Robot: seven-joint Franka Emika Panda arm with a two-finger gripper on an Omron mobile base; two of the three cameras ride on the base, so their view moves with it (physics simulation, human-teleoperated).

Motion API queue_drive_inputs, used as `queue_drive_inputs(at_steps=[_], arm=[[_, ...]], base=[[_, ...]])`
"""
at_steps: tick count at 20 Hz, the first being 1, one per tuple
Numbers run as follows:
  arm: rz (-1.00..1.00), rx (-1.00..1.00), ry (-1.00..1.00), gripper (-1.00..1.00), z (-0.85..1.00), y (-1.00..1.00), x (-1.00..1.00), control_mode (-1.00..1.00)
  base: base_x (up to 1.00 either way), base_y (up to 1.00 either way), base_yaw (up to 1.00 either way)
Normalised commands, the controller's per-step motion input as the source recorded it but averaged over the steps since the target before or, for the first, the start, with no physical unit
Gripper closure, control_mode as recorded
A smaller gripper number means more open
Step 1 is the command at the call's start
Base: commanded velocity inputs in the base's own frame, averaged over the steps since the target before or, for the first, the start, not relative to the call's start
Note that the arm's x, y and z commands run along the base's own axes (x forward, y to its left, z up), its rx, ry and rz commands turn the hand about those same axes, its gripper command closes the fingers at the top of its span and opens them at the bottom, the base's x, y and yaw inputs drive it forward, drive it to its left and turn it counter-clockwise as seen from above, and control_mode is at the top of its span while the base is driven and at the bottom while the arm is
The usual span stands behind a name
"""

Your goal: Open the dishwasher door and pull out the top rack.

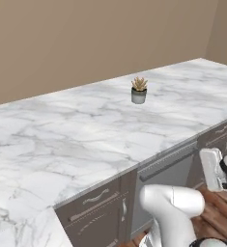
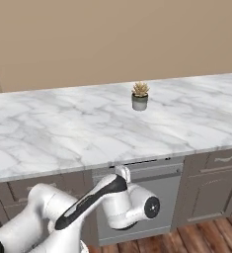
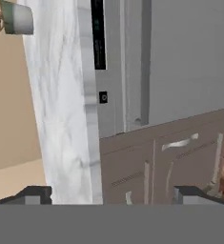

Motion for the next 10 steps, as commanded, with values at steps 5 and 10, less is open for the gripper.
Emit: queue_drive_inputs(at_steps=[5,10], arm=[[-0.01,0.21,-0.01,-1.0,-0.49,-0.41,0.8,-1.0],[0.0,0.03,0.0,-1.0,-0.48,-0.11,0.84,-1.0]], base=[[0.0,0.0,0.0],[0.0,0.0,0.0]])
